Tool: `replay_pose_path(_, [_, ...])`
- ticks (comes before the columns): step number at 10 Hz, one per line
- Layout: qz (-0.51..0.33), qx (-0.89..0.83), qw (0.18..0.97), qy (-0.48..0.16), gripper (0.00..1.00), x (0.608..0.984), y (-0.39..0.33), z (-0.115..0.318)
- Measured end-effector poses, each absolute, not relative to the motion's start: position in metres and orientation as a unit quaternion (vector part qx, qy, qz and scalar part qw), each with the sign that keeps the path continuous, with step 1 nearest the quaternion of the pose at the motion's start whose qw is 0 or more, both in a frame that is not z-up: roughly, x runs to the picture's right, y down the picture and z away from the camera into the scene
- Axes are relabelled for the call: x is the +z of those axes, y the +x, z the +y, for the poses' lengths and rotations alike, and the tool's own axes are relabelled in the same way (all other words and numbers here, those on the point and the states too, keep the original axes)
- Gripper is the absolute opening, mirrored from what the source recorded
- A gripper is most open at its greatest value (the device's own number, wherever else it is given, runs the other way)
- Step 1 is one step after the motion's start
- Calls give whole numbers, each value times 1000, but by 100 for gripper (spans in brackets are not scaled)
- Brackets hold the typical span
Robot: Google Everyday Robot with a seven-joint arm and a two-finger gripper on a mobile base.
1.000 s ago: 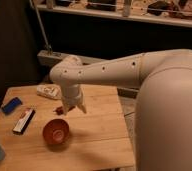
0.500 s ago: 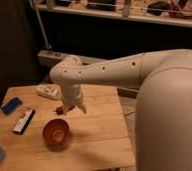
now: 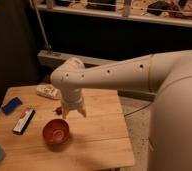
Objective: Move the arm in a circular motion
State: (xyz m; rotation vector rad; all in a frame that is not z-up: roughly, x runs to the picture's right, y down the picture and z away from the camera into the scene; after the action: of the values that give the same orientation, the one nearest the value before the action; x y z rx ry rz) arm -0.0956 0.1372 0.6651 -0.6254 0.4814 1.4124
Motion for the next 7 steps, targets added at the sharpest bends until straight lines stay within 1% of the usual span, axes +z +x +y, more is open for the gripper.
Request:
replay_pose_path(2, [220, 630, 689, -283, 65, 652, -79, 160])
replay_pose_path(4, [237, 642, 675, -277, 65, 648, -46, 177])
replay_pose_path(7, [268, 696, 615, -254, 65, 659, 36, 175])
